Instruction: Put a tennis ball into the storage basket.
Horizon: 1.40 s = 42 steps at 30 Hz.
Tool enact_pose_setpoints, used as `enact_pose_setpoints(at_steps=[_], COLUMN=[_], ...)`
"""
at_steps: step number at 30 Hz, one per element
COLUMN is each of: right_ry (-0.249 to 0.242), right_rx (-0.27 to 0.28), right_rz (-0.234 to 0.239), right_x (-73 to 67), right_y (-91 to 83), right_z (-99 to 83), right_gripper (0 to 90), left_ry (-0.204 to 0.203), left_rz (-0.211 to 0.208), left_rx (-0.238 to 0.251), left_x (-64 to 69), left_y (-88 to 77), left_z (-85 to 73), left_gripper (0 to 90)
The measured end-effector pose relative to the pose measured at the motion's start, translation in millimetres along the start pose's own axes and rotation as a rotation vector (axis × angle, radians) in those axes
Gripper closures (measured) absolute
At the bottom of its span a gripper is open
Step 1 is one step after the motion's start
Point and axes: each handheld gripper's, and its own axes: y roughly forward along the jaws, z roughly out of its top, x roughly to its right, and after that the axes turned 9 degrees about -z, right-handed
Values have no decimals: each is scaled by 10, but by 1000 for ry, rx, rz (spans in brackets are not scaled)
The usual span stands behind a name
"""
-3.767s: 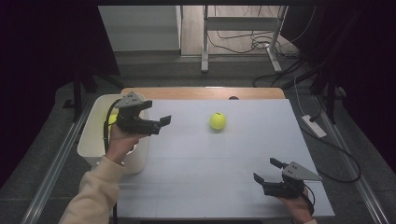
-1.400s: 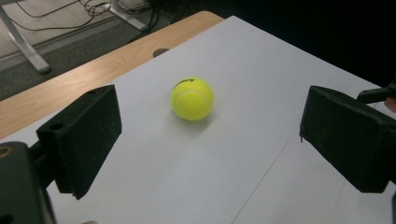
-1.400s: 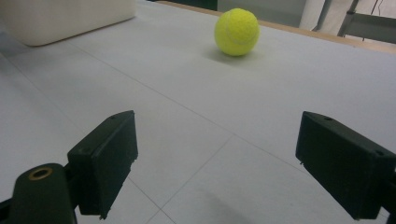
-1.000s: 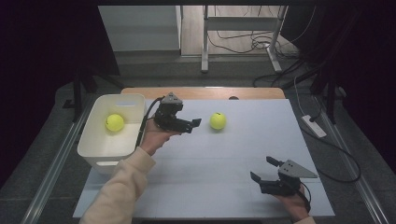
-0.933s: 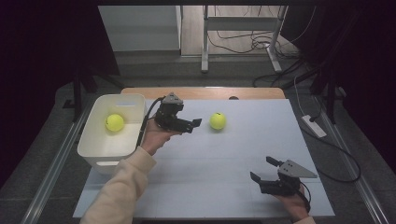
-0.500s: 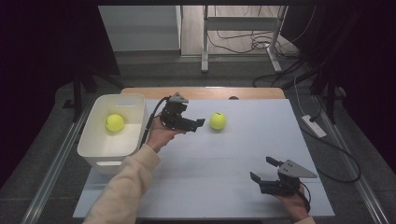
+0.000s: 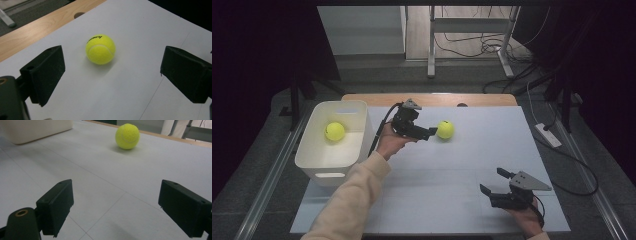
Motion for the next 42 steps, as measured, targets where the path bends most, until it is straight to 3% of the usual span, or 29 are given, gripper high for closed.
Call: enact_pose_setpoints(at_steps=[15, 24, 34, 42], right_ry=[4, 4, 0, -1], right_rx=[-3, -7, -6, -7], right_rz=[1, 0, 0, 2], right_x=[0, 2, 3, 5], right_y=[2, 7, 6, 5], right_z=[-2, -8, -10, -11], right_gripper=[130, 130, 130, 130], left_ry=[4, -21, -19, -43], left_rz=[-3, -19, -9, 4], left_rx=[-10, 2, 4, 6], left_x=[-30, -86, -102, -161], left_y=[157, 267, 363, 441], left_z=[86, 112, 142, 139], left_gripper=[66, 66, 68, 66])
